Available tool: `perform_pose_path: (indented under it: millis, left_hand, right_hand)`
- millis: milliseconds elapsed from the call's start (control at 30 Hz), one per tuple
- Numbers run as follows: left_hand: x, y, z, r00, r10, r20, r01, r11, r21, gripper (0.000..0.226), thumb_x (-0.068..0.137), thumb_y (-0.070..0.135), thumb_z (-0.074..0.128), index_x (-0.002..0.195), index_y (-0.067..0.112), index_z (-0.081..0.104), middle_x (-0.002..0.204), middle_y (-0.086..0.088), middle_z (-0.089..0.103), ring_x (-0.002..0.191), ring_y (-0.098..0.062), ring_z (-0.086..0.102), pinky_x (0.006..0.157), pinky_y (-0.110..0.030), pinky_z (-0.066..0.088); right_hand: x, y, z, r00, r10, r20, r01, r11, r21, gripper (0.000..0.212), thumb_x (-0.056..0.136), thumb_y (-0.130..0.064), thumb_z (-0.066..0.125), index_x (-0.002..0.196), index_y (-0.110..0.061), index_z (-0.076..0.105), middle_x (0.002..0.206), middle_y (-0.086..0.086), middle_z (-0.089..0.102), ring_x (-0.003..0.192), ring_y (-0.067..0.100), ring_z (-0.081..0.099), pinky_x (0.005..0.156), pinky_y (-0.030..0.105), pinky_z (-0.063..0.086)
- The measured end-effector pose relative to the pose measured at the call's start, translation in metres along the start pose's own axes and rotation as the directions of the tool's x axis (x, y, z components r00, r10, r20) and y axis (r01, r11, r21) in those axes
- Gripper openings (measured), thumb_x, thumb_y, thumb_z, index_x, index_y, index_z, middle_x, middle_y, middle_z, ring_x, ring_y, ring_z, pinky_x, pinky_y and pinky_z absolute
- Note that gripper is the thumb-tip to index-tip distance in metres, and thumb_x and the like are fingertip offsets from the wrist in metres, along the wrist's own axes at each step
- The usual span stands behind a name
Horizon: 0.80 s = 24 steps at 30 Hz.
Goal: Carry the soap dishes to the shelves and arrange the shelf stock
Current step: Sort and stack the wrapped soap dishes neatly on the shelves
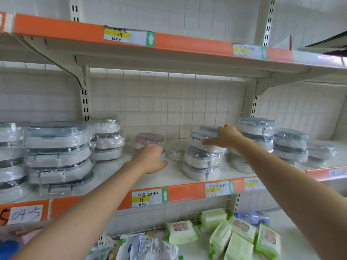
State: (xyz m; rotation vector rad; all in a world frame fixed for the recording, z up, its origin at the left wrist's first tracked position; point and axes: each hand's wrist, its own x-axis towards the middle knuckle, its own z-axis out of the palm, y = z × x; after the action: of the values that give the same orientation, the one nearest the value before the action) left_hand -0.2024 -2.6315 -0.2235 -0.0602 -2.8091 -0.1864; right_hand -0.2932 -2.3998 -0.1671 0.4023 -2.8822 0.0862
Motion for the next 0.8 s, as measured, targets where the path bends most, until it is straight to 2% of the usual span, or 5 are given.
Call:
perform_pose_path:
  millis: [200,367,500,667,800]
  left_hand:
    - [0.011,0.011,-0.005,0.998,0.057,0.018,-0.058,0.998,0.037,0.033,0.088,0.031,0.059,0.067,0.014,0.041,0.087,-0.007,0.055,0.09,-0.029,0.058,0.074,-0.037,0.049]
    - [-0.003,-0.026,-0.017,0.998,-0.059,-0.013,0.059,0.997,0.039,0.032,0.088,0.024,0.056,0.062,0.02,0.037,0.084,-0.005,0.048,0.089,-0.027,0.056,0.065,-0.03,0.036]
    - [-0.026,-0.067,-0.024,0.979,-0.194,-0.069,0.198,0.978,0.057,0.014,0.092,0.021,0.051,0.087,0.009,0.055,0.095,-0.006,0.054,0.1,-0.028,0.057,0.074,-0.032,0.044]
    - [-0.041,-0.095,-0.031,0.962,-0.261,-0.074,0.264,0.964,0.035,0.04,0.093,0.027,0.056,0.128,0.007,0.055,0.128,-0.01,0.056,0.116,-0.025,0.054,0.096,-0.036,0.046]
    - [-0.033,-0.091,-0.03,0.97,-0.219,-0.104,0.221,0.975,0.007,0.036,0.093,0.027,0.056,0.123,0.008,0.058,0.124,-0.008,0.059,0.118,-0.024,0.053,0.099,-0.039,0.044]
  right_hand:
    - [0.008,0.002,0.007,0.999,0.0,-0.054,0.008,0.988,0.155,0.081,0.073,-0.071,0.06,0.117,-0.003,0.054,0.107,0.01,0.052,0.1,0.023,0.045,0.088,0.03,0.041]
    - [-0.003,-0.049,-0.001,0.971,-0.182,-0.156,0.221,0.933,0.284,0.072,0.073,-0.065,0.065,0.112,-0.006,0.053,0.109,0.008,0.045,0.101,0.022,0.041,0.086,0.031,0.037]
    - [-0.013,-0.108,0.029,0.938,-0.336,-0.085,0.345,0.881,0.323,0.077,0.075,-0.062,0.066,0.125,-0.006,0.049,0.121,0.01,0.045,0.113,0.024,0.04,0.095,0.033,0.037]
    - [-0.021,-0.162,0.073,0.909,-0.417,0.025,0.384,0.856,0.346,0.086,0.076,-0.062,0.066,0.135,-0.005,0.04,0.138,0.014,0.037,0.128,0.03,0.032,0.106,0.037,0.032]
    - [-0.02,-0.166,0.075,0.867,-0.476,0.147,0.406,0.847,0.344,0.083,0.076,-0.062,0.065,0.135,-0.009,0.043,0.134,0.01,0.043,0.126,0.028,0.039,0.102,0.037,0.037]
